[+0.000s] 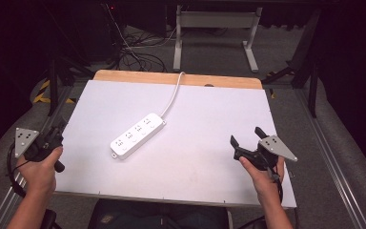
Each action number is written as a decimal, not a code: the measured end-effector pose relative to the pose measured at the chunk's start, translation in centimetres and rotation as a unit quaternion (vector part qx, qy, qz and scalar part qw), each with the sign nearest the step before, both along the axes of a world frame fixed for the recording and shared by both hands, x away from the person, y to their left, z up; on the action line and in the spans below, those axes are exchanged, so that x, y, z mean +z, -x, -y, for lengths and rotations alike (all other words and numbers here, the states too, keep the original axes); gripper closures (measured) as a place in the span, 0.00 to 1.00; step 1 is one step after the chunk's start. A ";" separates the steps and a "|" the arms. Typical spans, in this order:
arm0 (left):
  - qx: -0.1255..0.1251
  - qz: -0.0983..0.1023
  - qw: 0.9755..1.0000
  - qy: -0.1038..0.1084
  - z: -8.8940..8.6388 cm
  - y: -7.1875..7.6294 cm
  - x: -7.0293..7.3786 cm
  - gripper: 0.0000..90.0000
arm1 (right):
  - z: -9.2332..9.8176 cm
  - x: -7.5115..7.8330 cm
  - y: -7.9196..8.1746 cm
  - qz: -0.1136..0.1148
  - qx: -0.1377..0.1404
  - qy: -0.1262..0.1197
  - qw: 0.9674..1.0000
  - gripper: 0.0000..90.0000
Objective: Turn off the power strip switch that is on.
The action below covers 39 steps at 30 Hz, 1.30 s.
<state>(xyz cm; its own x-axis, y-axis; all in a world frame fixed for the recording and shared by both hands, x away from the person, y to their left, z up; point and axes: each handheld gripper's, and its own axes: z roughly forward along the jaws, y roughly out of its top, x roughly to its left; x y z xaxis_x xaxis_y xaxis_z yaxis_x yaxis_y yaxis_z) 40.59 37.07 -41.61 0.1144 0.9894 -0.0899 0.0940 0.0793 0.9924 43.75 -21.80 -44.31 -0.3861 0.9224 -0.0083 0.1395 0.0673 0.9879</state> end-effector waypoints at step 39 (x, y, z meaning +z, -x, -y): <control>-0.202 -0.128 0.961 -0.136 10.0 -10.1 2.0 1.00 | 0.2 0.0 0.4 0.000 -0.010 0.004 1.000 0.08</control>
<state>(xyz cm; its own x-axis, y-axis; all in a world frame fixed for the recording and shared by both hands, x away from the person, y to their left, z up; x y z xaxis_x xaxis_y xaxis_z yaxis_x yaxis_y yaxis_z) 50.73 27.02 -39.56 0.5028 0.8597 0.0902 0.3070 -0.2752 0.9110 43.36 -22.02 -44.30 -0.3669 0.9301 -0.0164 0.1407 0.0729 0.9874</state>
